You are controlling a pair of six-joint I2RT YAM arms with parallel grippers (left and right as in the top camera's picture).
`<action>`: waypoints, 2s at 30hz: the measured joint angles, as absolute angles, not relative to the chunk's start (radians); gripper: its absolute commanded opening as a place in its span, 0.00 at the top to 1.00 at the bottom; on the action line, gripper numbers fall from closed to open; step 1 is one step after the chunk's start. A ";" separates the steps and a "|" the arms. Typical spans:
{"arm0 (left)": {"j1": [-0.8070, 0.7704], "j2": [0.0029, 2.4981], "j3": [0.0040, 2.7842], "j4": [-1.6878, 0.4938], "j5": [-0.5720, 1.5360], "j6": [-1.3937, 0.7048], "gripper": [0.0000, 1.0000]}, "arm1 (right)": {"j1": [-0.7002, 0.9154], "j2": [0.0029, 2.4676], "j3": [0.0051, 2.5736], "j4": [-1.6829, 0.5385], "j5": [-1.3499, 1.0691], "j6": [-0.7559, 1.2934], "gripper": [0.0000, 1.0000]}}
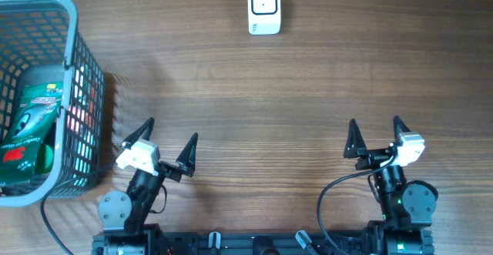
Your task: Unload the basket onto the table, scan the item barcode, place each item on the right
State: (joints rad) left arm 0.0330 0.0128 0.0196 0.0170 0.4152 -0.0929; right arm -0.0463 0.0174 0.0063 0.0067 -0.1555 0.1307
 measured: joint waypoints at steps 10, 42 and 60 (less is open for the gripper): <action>0.033 0.176 0.332 -0.037 0.447 -0.135 0.00 | -0.046 0.017 0.006 0.006 -0.155 0.131 0.00; 0.585 1.232 1.905 -1.325 -0.216 -0.783 0.00 | -0.046 0.015 0.006 0.007 -0.155 0.131 0.00; 0.688 1.744 1.906 -1.412 -0.159 -1.167 0.00 | -0.046 0.015 0.006 0.007 -0.155 0.131 0.00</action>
State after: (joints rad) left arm 0.6876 1.7435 1.9064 -1.4124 -0.1593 -1.1667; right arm -0.0463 0.0147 0.0063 0.0071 -0.1551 0.1310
